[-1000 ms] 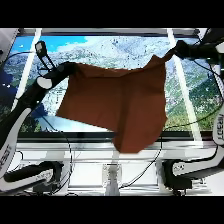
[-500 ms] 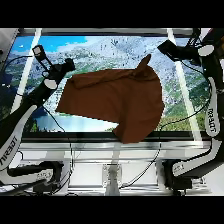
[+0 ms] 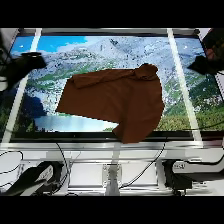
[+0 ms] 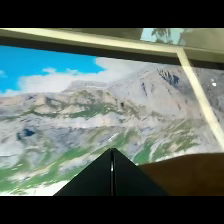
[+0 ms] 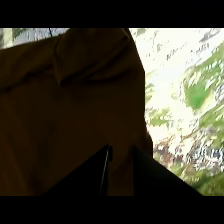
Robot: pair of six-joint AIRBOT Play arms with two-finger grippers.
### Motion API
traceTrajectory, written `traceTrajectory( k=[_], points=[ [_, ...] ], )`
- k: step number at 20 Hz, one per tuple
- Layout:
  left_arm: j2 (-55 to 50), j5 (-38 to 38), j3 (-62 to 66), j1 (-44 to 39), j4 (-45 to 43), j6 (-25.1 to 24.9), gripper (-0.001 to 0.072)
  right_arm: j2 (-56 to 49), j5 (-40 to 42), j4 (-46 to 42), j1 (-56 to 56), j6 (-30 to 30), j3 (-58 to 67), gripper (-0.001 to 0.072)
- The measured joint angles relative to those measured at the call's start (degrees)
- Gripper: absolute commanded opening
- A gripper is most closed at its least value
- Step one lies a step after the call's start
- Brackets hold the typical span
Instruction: Fold the clothes and pants, and hang the long-sleeved shirts on hangers.
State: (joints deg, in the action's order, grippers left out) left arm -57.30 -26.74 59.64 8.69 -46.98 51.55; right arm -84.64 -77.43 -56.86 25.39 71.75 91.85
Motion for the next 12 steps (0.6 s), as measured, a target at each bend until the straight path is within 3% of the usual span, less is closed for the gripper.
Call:
traceTrajectory(
  k=[1, 3, 6, 12],
  points=[
    [2.2, -3.7, 0.0, 2.5, -1.9, -0.5, 0.0014, 2.4, -1.3, 0.6, 1.0, -0.8, -4.1, 0.0162],
    [5.6, -10.8, 0.0, 7.5, -6.2, -0.8, 0.0015, 7.7, -2.8, 1.5, 2.1, -2.1, -13.4, 0.0281],
    [8.5, -20.0, -0.1, 13.9, -10.1, -1.2, 0.0014, 14.5, -4.0, 1.6, 2.7, -3.6, -28.2, 0.0283],
    [7.9, -26.3, -0.7, 17.5, -12.3, -1.4, 0.0014, 19.5, -3.3, 2.7, 3.0, -4.9, -50.3, 0.0284]
  ],
)
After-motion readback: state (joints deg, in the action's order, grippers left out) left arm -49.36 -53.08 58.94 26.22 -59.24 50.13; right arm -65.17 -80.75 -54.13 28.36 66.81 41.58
